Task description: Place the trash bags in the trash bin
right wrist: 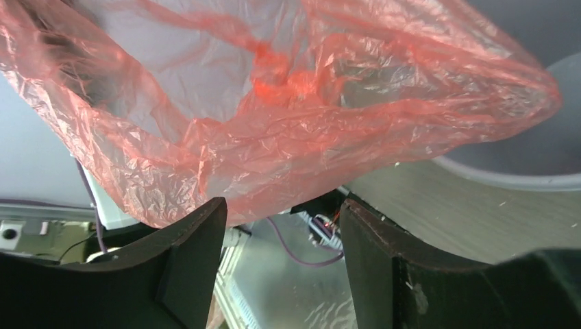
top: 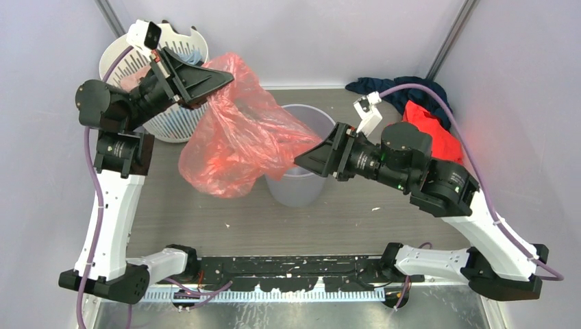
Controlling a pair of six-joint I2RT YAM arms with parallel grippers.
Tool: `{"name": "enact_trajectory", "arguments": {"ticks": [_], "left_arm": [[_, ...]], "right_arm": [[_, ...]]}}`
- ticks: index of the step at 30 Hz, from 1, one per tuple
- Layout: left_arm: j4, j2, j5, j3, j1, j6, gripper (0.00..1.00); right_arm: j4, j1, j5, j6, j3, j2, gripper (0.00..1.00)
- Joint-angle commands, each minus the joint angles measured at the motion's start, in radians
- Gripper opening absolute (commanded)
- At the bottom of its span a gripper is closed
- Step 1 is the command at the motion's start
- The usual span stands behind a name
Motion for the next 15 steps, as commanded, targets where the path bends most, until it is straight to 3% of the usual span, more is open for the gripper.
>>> {"name": "enact_trajectory", "arguments": {"ticks": [1,7,15], "left_arm": [[0.116,-0.017,0.035,0.033,-0.017,-0.028,0.0],[0.146,-0.007,0.04,0.07,-0.054,-0.057,0.0],[0.115,-0.041,0.052,0.098,-0.121,-0.05,0.0]], "right_arm": [[0.166,-0.003,-0.074,0.151,-0.072,-0.078,0.66],[0.286,-0.001,-0.127,0.324,-0.214,-0.115,0.63],[0.323,0.007,-0.177,0.362,-0.185,-0.055,0.63]]}}
